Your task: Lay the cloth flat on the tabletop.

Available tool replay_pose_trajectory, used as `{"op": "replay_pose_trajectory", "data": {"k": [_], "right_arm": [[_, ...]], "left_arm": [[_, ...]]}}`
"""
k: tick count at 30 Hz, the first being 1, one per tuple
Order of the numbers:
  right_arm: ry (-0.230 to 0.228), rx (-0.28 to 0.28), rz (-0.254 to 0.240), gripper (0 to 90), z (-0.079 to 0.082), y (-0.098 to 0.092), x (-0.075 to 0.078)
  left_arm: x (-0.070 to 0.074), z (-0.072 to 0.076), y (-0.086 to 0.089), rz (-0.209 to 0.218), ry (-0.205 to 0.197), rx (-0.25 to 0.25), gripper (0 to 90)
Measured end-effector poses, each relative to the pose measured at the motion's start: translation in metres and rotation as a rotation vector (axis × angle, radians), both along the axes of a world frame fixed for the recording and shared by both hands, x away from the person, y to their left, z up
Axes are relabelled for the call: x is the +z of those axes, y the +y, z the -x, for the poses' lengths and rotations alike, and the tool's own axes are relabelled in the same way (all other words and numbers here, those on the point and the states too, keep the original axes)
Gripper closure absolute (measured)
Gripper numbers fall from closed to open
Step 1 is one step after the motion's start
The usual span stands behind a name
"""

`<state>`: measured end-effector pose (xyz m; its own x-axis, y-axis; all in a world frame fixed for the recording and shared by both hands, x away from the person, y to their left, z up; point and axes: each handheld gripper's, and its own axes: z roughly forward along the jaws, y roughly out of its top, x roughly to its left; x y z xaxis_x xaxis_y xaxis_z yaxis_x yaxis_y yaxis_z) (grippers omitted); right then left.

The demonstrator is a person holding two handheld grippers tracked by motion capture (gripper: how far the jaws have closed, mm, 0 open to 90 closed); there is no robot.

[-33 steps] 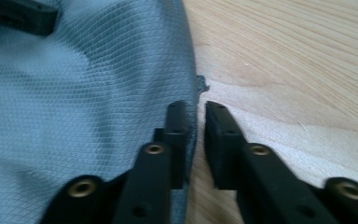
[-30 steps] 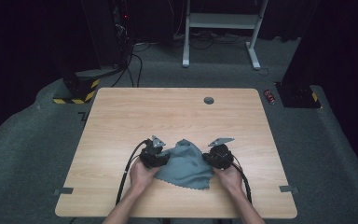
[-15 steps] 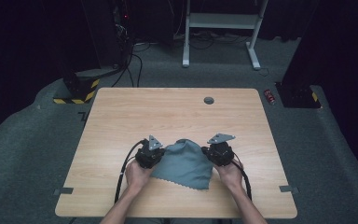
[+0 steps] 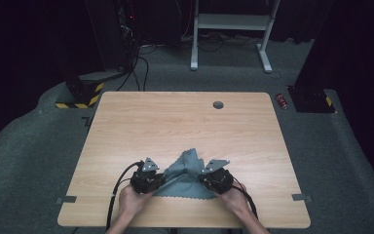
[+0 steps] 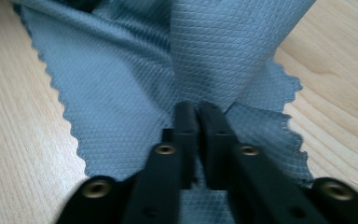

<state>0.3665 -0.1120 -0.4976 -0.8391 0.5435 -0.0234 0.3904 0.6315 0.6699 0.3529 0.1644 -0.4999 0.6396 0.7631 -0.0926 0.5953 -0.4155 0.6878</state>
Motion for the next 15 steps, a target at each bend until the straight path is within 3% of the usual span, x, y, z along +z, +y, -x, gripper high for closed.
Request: {"op": "replay_pose_trajectory", "data": {"k": [3, 8, 11, 15], "right_arm": [[-0.01, -0.051, -0.074, 76.4, -0.005, -0.009, 0.011], [0.002, -0.176, -0.17, 75.3, -0.028, -0.024, 0.024], [0.01, -0.235, -0.146, 75.6, -0.042, -0.022, 0.022], [0.022, -0.23, -0.057, 71.3, -0.054, -0.004, 0.006]], "left_arm": [[0.011, -0.01, -0.001, 0.032, -0.036, 0.038, 64.7], [0.024, -0.029, -0.007, 0.064, -0.063, 0.078, 61.6], [0.021, -0.043, -0.013, 0.026, -0.051, 0.097, 60.5], [0.011, -0.053, -0.026, -0.002, -0.014, 0.085, 59.0]]}}
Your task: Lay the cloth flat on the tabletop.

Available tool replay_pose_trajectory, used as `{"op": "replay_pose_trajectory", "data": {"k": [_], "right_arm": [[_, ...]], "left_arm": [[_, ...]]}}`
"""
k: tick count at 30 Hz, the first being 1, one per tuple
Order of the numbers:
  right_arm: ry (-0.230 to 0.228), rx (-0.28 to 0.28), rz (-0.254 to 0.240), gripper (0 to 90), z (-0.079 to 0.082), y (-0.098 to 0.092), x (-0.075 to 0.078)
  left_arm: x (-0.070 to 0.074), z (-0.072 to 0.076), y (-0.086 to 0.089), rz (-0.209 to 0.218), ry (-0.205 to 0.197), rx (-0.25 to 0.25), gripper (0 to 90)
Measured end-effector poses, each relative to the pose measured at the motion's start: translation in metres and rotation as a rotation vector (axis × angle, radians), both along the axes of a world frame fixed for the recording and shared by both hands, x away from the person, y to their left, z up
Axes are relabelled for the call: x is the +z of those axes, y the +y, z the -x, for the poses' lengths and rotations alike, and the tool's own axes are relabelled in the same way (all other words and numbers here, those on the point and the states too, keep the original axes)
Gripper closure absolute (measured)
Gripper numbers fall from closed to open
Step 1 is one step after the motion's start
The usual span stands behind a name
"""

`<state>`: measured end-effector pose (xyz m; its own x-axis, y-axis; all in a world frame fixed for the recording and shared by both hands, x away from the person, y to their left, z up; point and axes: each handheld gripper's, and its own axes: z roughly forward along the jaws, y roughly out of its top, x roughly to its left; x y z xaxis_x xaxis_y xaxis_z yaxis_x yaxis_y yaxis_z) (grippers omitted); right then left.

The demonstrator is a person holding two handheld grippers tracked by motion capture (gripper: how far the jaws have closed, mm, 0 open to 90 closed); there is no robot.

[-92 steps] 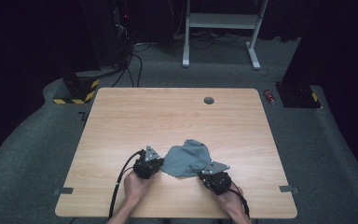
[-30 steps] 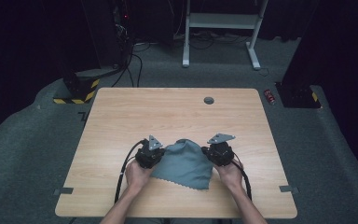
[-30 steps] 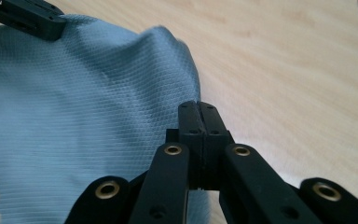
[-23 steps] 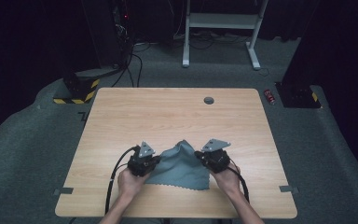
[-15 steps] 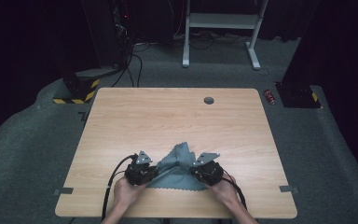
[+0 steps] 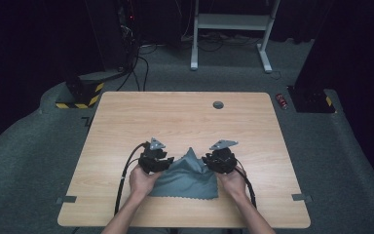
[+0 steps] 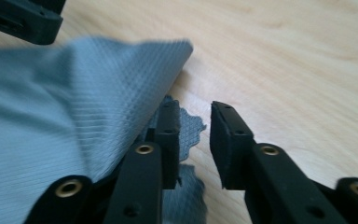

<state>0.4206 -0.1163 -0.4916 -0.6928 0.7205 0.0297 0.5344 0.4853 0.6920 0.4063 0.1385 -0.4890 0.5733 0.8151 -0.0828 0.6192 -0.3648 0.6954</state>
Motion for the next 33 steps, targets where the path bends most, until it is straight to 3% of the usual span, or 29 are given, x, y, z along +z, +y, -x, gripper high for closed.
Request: {"op": "replay_pose_trajectory", "data": {"k": [3, 5, 7, 10, 13, 20, 22, 25, 27, 29, 33], "right_arm": [[0.026, -0.005, 0.05, 67.6, -0.005, 0.011, -0.013], [0.024, -0.009, 0.078, 67.0, -0.006, 0.016, -0.019], [0.024, 0.001, 0.082, 71.9, -0.005, 0.017, -0.018], [0.02, 0.044, 0.097, 87.3, -0.004, 0.02, -0.018], [-0.007, 0.039, 0.133, 89.4, -0.005, 0.02, -0.016], [-0.099, -0.084, 0.065, 89.8, -0.009, -0.014, 0.01], [-0.11, -0.126, 0.07, 89.7, -0.014, -0.025, 0.013], [-0.091, -0.174, 0.088, 89.0, -0.025, -0.034, 0.007], [-0.041, -0.18, 0.121, 82.0, -0.033, -0.034, -0.002], [-0.032, -0.171, 0.117, 75.1, -0.032, -0.032, -0.004], [-0.061, -0.11, 0.036, 70.4, -0.013, -0.018, 0.007]], "left_arm": [[-0.008, -0.002, -0.01, -0.02, 0.033, -0.016, 57.1], [-0.011, -0.002, -0.013, -0.044, 0.033, -0.028, 56.0], [-0.012, -0.003, -0.016, -0.055, 0.037, -0.037, 56.0], [-0.014, -0.003, -0.02, -0.063, 0.054, -0.044, 56.1], [-0.017, -0.002, -0.024, -0.108, 0.05, -0.057, 56.5], [-0.018, -0.003, -0.023, -0.105, 0.051, -0.055, 56.5], [-0.017, -0.003, -0.023, -0.106, 0.052, -0.056, 56.5], [-0.018, -0.004, -0.023, -0.105, 0.05, -0.057, 56.5], [-0.017, -0.004, -0.023, -0.101, 0.053, -0.067, 58.6], [-0.017, -0.004, -0.023, -0.096, 0.055, -0.081, 63.7], [-0.016, -0.005, -0.025, -0.088, 0.063, -0.091, 73.6]]}}
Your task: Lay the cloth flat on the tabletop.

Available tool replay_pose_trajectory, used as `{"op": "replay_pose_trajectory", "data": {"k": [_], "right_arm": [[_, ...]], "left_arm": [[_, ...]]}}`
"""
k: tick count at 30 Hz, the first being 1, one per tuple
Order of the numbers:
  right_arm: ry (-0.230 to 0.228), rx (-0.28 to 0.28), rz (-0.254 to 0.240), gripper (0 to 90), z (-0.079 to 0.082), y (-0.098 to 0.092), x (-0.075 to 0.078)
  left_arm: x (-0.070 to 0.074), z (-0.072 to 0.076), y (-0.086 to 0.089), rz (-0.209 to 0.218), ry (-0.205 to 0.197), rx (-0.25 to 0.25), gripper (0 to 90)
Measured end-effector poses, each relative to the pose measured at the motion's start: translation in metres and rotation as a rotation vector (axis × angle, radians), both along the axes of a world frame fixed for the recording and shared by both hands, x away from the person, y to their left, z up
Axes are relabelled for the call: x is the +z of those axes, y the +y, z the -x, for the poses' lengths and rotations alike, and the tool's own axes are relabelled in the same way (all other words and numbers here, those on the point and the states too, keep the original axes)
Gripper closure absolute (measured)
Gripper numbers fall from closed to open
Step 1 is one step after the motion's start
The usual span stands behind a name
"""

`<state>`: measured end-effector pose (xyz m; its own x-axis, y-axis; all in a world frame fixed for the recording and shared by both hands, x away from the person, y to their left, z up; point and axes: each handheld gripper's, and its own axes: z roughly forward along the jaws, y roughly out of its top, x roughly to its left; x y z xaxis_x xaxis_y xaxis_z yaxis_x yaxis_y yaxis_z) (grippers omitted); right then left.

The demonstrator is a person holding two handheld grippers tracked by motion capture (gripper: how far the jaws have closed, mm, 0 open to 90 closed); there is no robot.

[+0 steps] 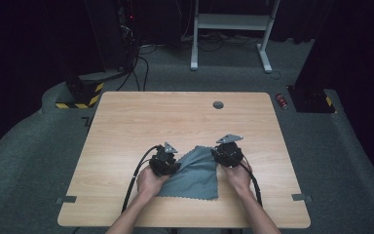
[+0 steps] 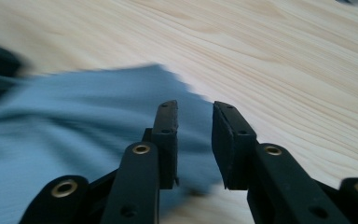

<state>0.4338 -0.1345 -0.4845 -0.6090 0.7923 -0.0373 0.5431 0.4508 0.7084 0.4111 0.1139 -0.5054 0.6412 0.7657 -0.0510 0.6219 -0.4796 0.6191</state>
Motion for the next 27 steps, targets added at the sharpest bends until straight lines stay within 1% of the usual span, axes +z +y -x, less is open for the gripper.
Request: {"op": "replay_pose_trajectory", "data": {"k": [1, 2, 3, 4, 6, 8, 9, 11, 12, 13, 14, 16, 17, 18, 19, 22, 23, 24, 25, 26, 27], "right_arm": [[0.0, 0.031, 0.004, 69.6, 0.005, 0.006, 0.001], [0.003, 0.072, 0.015, 68.8, 0.009, 0.014, 0.001], [0.012, 0.09, 0.016, 68.7, 0.012, 0.019, 0.0], [0.023, 0.111, 0.024, 68.6, 0.016, 0.024, -0.002], [0.029, 0.149, 0.052, 68.6, 0.023, 0.033, -0.008], [0.038, 0.166, 0.069, 68.6, 0.026, 0.037, -0.015], [0.044, 0.171, 0.072, 68.7, 0.027, 0.036, -0.018], [0.056, 0.171, 0.073, 69.6, 0.029, 0.035, -0.023], [0.057, 0.172, 0.081, 70.3, 0.03, 0.034, -0.025], [0.046, 0.178, 0.077, 71.3, 0.031, 0.033, -0.026], [0.046, 0.181, 0.08, 71.5, 0.031, 0.032, -0.026], [0.037, 0.185, 0.092, 71.5, 0.031, 0.031, -0.025], [0.031, 0.179, 0.101, 72.1, 0.031, 0.03, -0.025], [0.023, 0.18, 0.115, 72.2, 0.029, 0.029, -0.025], [0.029, 0.174, 0.108, 72.2, 0.027, 0.028, -0.025], [0.034, 0.162, 0.113, 72.2, 0.021, 0.026, -0.024], [0.035, 0.16, 0.116, 72.1, 0.02, 0.026, -0.024], [0.035, 0.156, 0.118, 71.9, 0.02, 0.027, -0.024], [0.032, 0.157, 0.124, 71.6, 0.019, 0.027, -0.024], [0.032, 0.155, 0.132, 71.2, 0.02, 0.027, -0.023], [0.029, 0.152, 0.133, 70.4, 0.021, 0.028, -0.023]], "left_arm": [[0.0, 0.0, 0.0, -0.003, -0.006, -0.001, 76.2], [0.0, 0.001, 0.0, -0.006, -0.01, -0.003, 80.8], [0.001, 0.001, 0.0, -0.008, -0.009, -0.011, 82.8], [0.001, 0.002, 0.0, -0.006, -0.015, -0.012, 85.2], [0.004, 0.003, 0.0, -0.003, -0.031, -0.004, 86.5], [0.006, 0.002, 0.004, 0.009, -0.042, 0.008, 86.6], [0.007, 0.001, 0.006, 0.024, -0.043, 0.017, 86.5], [0.009, 0.0, 0.01, 0.039, -0.049, 0.036, 86.1], [0.009, 0.0, 0.011, 0.035, -0.055, 0.043, 86.1], [0.01, -0.001, 0.012, 0.026, -0.062, 0.042, 86.2], [0.01, -0.002, 0.013, 0.018, -0.069, 0.046, 86.4], [0.012, -0.004, 0.014, -0.013, -0.081, 0.056, 86.6], [0.014, -0.007, 0.015, -0.01, -0.087, 0.066, 86.6], [0.016, -0.009, 0.018, 0.003, -0.09, 0.073, 86.5], [0.018, -0.011, 0.019, 0.02, -0.093, 0.079, 86.2], [0.022, -0.016, 0.019, 0.006, -0.102, 0.076, 83.6], [0.022, -0.017, 0.019, 0.007, -0.103, 0.078, 82.5], [0.023, -0.019, 0.02, 0.002, -0.111, 0.079, 80.7], [0.023, -0.019, 0.02, 0.006, -0.111, 0.086, 77.6], [0.023, -0.021, 0.022, 0.016, -0.11, 0.097, 76.0], [0.023, -0.022, 0.024, 0.017, -0.111, 0.104, 74.3]]}}
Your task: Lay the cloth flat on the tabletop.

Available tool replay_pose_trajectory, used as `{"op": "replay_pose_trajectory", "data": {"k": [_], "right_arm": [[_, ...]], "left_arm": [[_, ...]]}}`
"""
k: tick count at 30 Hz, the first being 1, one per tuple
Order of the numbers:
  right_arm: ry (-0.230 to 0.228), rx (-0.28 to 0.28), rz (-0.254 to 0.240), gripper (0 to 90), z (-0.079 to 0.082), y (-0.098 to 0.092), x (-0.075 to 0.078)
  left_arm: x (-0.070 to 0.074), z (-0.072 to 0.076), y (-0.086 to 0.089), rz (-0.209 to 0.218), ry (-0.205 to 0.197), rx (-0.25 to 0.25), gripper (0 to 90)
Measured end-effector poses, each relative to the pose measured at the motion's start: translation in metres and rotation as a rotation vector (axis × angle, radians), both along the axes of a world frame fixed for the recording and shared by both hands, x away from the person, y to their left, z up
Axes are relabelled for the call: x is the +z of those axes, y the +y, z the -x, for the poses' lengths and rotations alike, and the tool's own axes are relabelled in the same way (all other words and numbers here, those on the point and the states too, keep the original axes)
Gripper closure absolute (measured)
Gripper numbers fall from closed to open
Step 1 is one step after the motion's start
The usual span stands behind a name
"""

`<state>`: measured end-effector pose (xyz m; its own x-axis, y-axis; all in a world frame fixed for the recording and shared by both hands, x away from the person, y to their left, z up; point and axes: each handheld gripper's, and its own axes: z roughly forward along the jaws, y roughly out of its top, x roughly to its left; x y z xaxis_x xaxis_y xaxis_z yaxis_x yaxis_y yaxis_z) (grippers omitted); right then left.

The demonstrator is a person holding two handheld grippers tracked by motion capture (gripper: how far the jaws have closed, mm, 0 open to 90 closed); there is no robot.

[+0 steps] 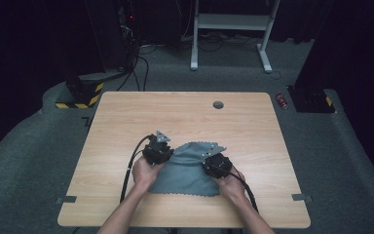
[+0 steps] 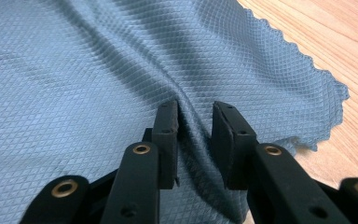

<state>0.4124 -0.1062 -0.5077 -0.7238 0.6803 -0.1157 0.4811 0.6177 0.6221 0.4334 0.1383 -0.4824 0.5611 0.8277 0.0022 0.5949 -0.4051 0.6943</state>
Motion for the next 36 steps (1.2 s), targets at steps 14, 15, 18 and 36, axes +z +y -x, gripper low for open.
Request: {"op": "replay_pose_trajectory", "data": {"k": [14, 15, 18, 36], "right_arm": [[0.001, 0.15, -0.036, 82.5, 0.03, 0.019, -0.003], [0.001, 0.154, -0.023, 84.9, 0.03, 0.016, -0.002], [-0.006, 0.145, -0.005, 86.9, 0.03, 0.009, -0.001], [-0.014, 0.048, -0.067, 70.8, 0.024, 0.005, 0.004]], "left_arm": [[-0.004, -0.006, 0.01, 0.029, 0.08, -0.005, 63.7], [-0.006, -0.006, 0.009, 0.034, 0.098, -0.014, 63.4], [-0.01, -0.002, 0.002, 0.002, 0.118, -0.067, 67.7], [-0.006, 0.041, -0.016, 0.07, 0.125, -0.243, 70.9]]}}
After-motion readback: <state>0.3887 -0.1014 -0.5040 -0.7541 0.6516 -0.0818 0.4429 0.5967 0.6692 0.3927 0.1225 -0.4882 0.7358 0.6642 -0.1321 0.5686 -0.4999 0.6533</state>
